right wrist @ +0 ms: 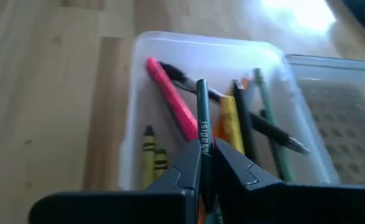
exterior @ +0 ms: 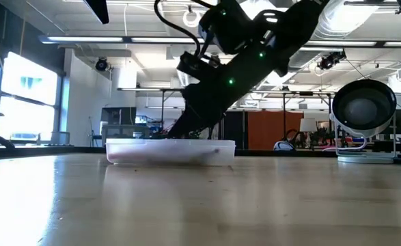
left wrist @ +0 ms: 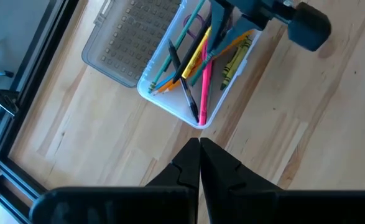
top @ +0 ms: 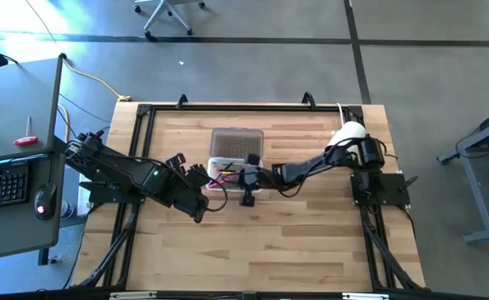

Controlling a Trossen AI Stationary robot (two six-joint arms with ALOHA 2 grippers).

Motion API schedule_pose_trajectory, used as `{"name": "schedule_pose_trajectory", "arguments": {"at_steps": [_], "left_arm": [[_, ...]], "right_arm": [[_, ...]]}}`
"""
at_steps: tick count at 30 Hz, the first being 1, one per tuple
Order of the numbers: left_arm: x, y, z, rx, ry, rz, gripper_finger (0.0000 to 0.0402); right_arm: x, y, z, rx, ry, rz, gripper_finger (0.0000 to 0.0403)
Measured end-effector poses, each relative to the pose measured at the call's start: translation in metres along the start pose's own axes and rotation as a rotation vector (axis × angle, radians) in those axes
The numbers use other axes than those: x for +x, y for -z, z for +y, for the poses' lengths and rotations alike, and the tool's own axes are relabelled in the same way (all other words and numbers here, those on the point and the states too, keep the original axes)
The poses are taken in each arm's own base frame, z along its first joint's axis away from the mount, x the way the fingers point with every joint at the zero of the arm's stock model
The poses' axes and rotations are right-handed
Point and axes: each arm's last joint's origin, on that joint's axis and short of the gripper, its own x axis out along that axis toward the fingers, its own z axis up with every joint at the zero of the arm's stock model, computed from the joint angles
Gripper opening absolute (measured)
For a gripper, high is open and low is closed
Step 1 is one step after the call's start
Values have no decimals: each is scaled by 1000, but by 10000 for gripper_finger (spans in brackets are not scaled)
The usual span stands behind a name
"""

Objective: Pick & place school supplies into a supply box
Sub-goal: Put the dark green crayon into the black box, then close the black box

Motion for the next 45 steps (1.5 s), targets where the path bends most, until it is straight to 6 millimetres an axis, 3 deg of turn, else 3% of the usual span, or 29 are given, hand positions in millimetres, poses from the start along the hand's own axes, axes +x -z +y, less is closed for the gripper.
{"name": "schedule_pose_trajectory", "arguments": {"at_steps": [8, 16, 23, 29, 35, 39, 41, 45], "left_arm": [[0, -1, 0, -3, -18, -28, 49], [-1, 0, 5, 16, -81, -49, 49], [-17, 2, 38, -37, -213, -173, 49], [-16, -8, 77, -114, -258, -155, 49], [5, -25, 115, -171, -373, -59, 41], [35, -27, 136, -225, -418, 44, 12], [54, -26, 146, -275, -414, 97, 15], [98, -18, 162, -294, -328, 192, 18]], "right_arm": [[0, -2, -1, -68, -14, -20, 29], [0, -2, -1, -73, 10, -20, 97], [-14, -13, 12, -155, 61, -52, 122], [-49, -35, 6, -126, 142, -70, 108], [-85, -50, -20, 12, 253, -51, 73], [-101, -51, -46, 111, 362, -11, 30], [-101, -49, -59, 162, 379, 16, 9], [-91, -37, -76, 264, 325, 95, 6]]}}
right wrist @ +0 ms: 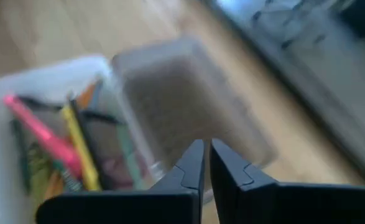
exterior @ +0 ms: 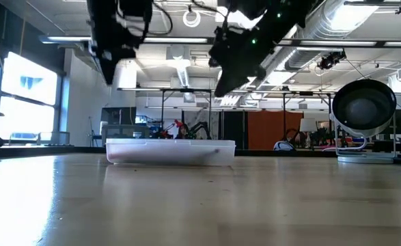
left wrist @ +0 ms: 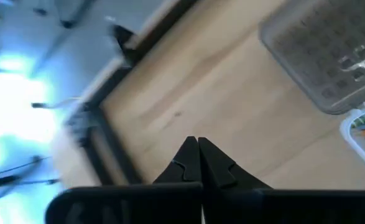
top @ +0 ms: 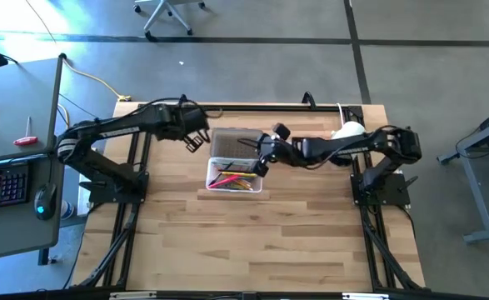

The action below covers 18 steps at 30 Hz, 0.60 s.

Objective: Pick & place school supplies into a supply box
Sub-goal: Close the black box

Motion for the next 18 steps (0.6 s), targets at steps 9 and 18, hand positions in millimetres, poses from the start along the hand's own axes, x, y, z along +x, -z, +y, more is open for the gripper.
{"name": "schedule_pose_trajectory", "arguments": {"at_steps": [9, 18], "left_arm": [[106, -13, 15, -167, 364, -161, 17], [148, -10, 48, -366, 540, -289, 14]], "right_arm": [[12, 19, 23, -63, -316, 154, 1], [-5, 29, 71, -144, -521, 77, 0]]}}
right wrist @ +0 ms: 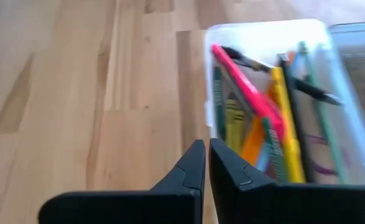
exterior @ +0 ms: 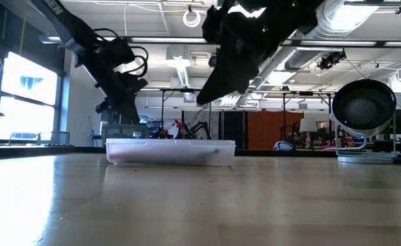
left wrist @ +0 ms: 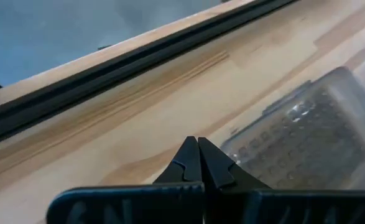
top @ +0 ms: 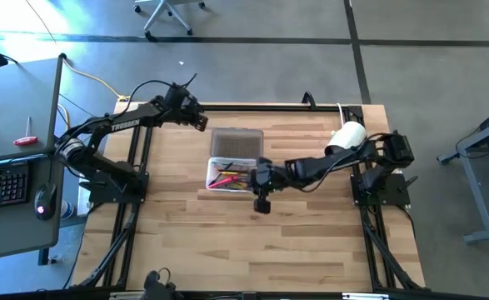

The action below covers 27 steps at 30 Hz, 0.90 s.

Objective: Pick & place school supplies into a supply box
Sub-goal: Close the black box

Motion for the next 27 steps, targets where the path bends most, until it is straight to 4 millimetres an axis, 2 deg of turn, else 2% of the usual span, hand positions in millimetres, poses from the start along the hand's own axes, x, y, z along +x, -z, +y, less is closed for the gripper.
{"name": "schedule_pose_trajectory", "arguments": {"at_steps": [3, 8, 12, 16, 23, 27], "left_arm": [[12, 3, 2, -1, -7, 29, 10], [42, 7, 7, 15, -3, 35, 10], [63, 12, 11, 12, -10, 58, 12], [80, 12, 12, 11, -3, 69, 10], [98, 5, 7, 16, 112, 87, 14], [99, 3, -5, 65, 201, 85, 10]], "right_arm": [[14, 8, 11, -18, -25, -16, 0], [28, 21, 19, -2, -23, 31, 0], [30, 24, 23, 69, -31, 49, 0], [30, 26, 30, 69, -46, 53, 0], [49, 43, 34, 61, -42, 125, 0], [59, 52, 32, 98, 0, 152, 0]]}}
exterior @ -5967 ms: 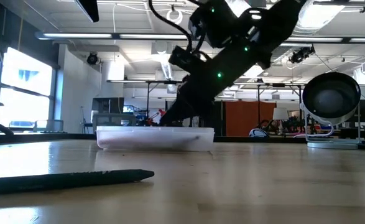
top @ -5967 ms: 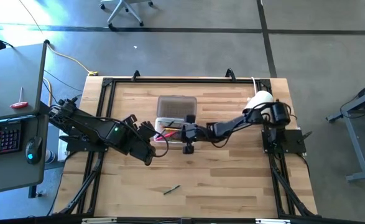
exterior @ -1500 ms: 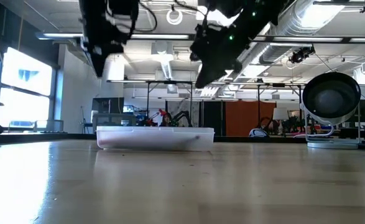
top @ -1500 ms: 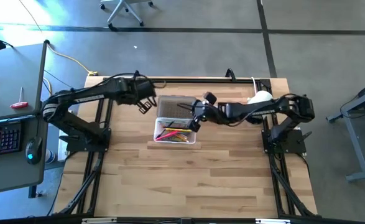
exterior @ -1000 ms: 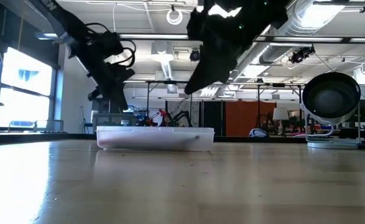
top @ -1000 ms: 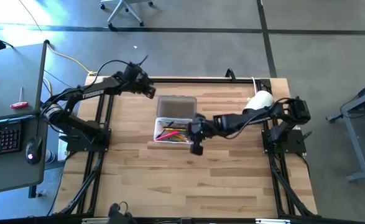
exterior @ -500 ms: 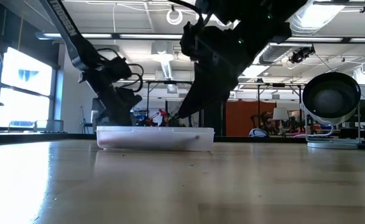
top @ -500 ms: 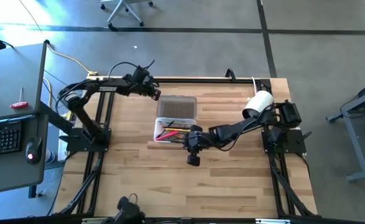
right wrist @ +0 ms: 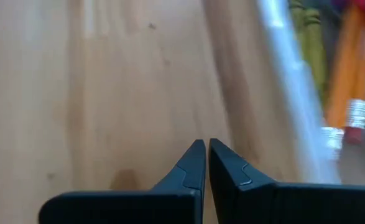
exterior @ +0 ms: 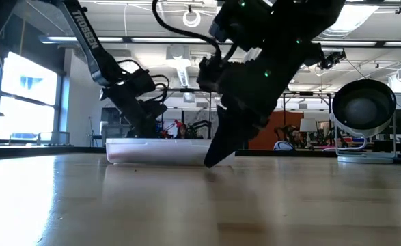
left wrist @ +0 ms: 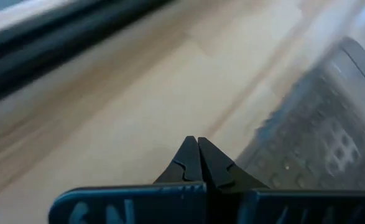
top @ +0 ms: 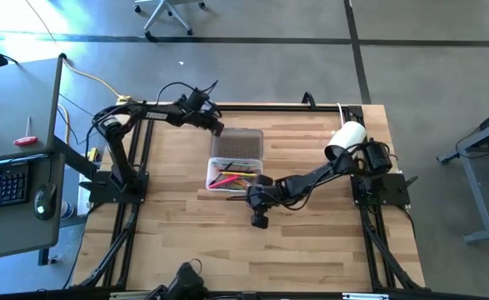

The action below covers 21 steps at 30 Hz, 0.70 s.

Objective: Pick & place school supplies into a supply box
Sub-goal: Close the black box

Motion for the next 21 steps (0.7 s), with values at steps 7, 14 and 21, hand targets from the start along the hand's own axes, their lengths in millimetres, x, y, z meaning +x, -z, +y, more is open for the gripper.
{"name": "schedule_pose_trajectory", "arguments": {"at_steps": [7, 14, 21], "left_arm": [[5, 9, -20, 157, 68, 72, 15], [5, 12, -32, 180, 92, 86, 10], [-16, 5, -46, 194, 165, 67, 10]], "right_arm": [[1, 2, -3, -1, 74, -1, 0], [1, 2, -7, 32, 107, 1, 0], [1, 2, -8, 70, 69, 18, 0]]}}
